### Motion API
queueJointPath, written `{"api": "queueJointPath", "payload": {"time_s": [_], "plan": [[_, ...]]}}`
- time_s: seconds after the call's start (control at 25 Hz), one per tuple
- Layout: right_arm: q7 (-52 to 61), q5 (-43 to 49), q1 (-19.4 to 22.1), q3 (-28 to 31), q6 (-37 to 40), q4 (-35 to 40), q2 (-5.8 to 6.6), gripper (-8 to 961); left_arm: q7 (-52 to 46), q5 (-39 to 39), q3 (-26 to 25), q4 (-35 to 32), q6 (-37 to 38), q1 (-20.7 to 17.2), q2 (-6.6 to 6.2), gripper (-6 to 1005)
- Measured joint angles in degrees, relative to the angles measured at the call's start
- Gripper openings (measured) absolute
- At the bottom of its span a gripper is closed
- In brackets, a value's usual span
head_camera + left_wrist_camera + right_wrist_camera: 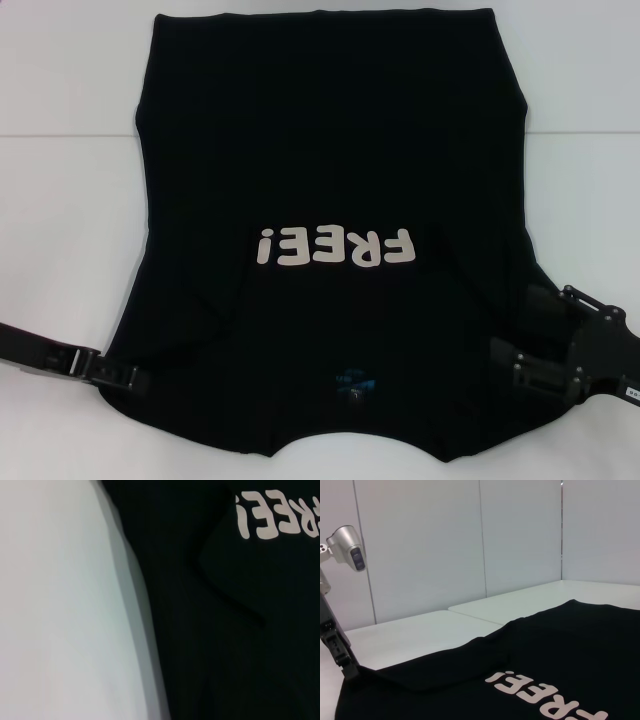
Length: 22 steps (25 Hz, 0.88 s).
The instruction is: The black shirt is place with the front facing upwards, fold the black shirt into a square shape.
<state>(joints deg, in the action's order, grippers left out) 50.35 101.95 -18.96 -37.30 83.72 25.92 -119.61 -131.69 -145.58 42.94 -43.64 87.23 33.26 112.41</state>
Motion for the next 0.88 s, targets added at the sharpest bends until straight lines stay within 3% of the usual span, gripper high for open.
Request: {"api": "queueJointPath", "payload": {"time_s": [0.32, 0.52, 0.88], "plan": [[0.1, -0.5, -0.2, 0.3, 0.4, 0.4, -0.07, 919, -1.1, -1.6, 0.8, -0.3, -0.9, 0.4, 0.19, 741], [0.3, -0.5, -0.7, 0.3, 0.4, 0.6, 0.06, 919, -1.0, -2.6, 1.1, -0.3, -1.3, 0.4, 0.22, 529], [0.6, -0.4, -1.1, 0.3, 0.1, 0.6, 0.17, 918, -0.8, -2.7, 1.3, -0.4, -1.3, 0.0, 0.26, 244]]}}
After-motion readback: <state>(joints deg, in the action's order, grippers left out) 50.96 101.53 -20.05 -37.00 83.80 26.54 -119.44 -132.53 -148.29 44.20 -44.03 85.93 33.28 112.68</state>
